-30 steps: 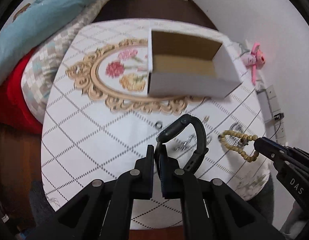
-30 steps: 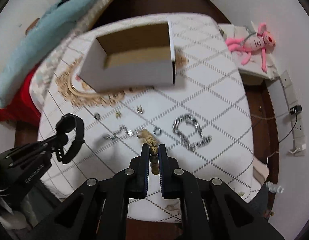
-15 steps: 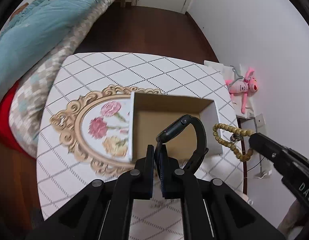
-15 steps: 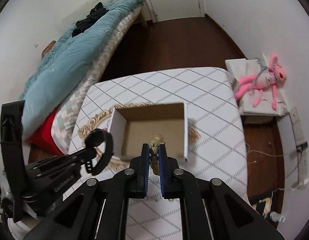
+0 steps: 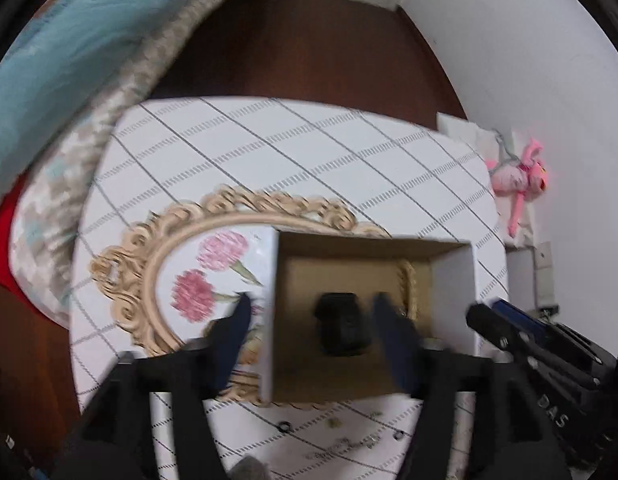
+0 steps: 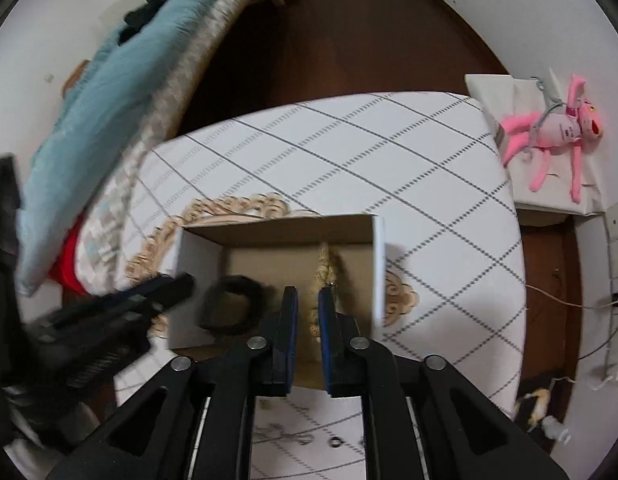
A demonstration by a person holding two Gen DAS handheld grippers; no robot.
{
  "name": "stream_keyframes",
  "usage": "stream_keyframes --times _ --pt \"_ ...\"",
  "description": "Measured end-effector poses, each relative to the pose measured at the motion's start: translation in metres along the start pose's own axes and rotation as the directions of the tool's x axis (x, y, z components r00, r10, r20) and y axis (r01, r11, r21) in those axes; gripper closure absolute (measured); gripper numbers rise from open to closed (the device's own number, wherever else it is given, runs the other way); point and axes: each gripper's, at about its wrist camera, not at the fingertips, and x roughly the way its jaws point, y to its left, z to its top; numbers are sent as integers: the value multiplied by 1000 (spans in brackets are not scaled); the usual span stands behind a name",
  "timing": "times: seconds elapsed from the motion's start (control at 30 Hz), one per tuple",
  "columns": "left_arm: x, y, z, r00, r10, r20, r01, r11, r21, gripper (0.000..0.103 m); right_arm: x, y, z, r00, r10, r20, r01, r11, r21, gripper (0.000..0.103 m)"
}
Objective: Organize jewelry
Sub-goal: 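Carry the watch band with the left tool into the box while the right tool carries the bead bracelet in, then open both tools and lift them out of the box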
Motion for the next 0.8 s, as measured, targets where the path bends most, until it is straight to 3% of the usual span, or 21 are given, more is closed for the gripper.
stream_keyframes --times 0.07,0.1,0.2,0.27,0.4,0.47,0.8 --pt "-5 4 -1 999 42 31 -42 999 10 31 -1 -5 -4 1000 -23 12 23 1000 7 50" --pt "-6 7 -2 997 64 45 -65 998 16 31 -3 -7 -6 999 -36 21 36 999 8 48" --pt "-7 11 -8 988 126 94 -129 991 30 9 -7 -10 -13 988 -141 55 142 990 -17 35" --pt "-6 13 -15 981 153 121 -159 987 41 0 -6 -11 -17 975 -211 66 214 976 -36 10" --pt "4 12 -27 975 188 118 -196 978 65 0 4 -12 -27 958 -280 64 284 957 -62 7" --pt "8 11 -31 975 193 110 -202 977 69 0 8 -13 -31 957 -284 61 288 956 -62 3" --pt "-2 7 -46 973 187 136 -195 980 49 0 5 -12 -45 952 -294 87 298 953 -48 3"
